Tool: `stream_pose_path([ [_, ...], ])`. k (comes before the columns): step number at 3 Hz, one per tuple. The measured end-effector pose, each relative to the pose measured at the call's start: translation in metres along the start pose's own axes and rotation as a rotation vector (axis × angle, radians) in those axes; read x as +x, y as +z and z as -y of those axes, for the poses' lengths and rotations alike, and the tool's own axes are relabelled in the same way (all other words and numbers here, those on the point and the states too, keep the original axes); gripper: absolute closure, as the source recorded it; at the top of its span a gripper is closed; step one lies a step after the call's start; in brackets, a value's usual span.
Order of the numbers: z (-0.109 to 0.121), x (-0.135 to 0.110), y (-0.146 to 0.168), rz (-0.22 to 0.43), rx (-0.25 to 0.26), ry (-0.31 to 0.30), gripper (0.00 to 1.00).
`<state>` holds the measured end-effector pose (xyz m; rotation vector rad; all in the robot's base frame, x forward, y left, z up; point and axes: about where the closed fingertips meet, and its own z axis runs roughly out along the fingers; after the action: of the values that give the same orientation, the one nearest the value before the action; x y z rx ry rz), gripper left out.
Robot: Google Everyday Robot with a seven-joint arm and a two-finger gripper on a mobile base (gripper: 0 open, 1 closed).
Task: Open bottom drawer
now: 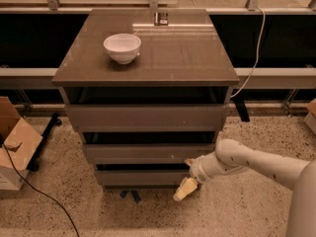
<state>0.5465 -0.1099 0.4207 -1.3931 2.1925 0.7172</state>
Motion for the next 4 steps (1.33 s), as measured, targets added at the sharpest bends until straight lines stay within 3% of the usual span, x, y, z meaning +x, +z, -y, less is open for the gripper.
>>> stream_pose_path([
  [2,0.007,0.023,0.024,0.054,-0.034,0.093,0.0],
  [4,0.015,0.035,0.053,0.026,-0.021,0.101,0.0],
])
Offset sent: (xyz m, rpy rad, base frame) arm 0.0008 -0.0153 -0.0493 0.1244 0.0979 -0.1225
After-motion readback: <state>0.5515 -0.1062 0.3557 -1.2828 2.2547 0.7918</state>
